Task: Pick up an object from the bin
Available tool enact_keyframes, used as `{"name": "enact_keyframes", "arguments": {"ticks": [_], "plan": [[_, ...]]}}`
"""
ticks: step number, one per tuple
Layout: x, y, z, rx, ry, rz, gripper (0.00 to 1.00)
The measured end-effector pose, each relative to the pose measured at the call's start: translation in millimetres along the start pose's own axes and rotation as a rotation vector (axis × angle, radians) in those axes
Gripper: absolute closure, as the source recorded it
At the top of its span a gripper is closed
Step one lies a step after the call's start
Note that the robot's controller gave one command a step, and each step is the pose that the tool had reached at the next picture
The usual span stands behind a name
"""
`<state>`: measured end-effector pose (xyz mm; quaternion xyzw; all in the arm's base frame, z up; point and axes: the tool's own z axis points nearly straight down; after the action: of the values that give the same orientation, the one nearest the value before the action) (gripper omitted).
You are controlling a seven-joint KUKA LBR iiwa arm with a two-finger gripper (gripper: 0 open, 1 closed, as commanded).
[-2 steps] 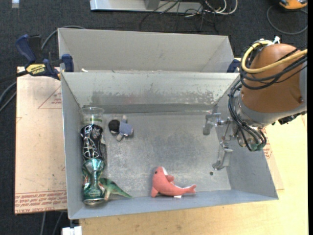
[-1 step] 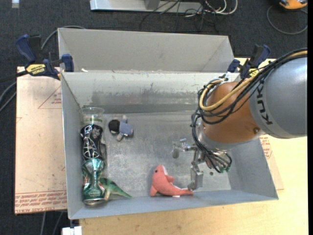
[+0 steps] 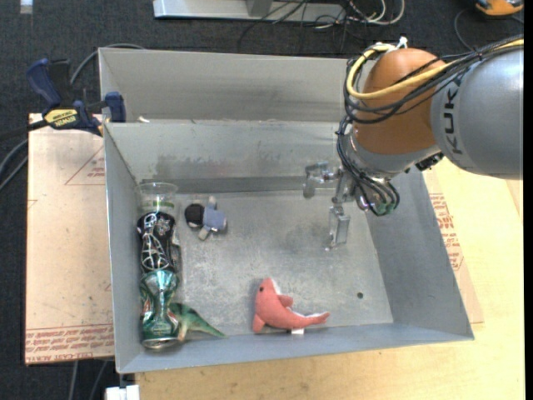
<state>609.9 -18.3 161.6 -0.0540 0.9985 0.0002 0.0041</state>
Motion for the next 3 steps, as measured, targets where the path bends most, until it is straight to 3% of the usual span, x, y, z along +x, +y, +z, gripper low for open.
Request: {"name": "enact_keyframes", "arguments": {"ticks": [1,2,3], "plan": [[103.2,115.4,48.4,-0.004,0.008,-0.27,0.0],[107.7,25.8,89.9,0.001,-0.008,-0.283,0.0],[124.2,84.5,90.9,-0.005,0.009,-0.004,1.0]]}}
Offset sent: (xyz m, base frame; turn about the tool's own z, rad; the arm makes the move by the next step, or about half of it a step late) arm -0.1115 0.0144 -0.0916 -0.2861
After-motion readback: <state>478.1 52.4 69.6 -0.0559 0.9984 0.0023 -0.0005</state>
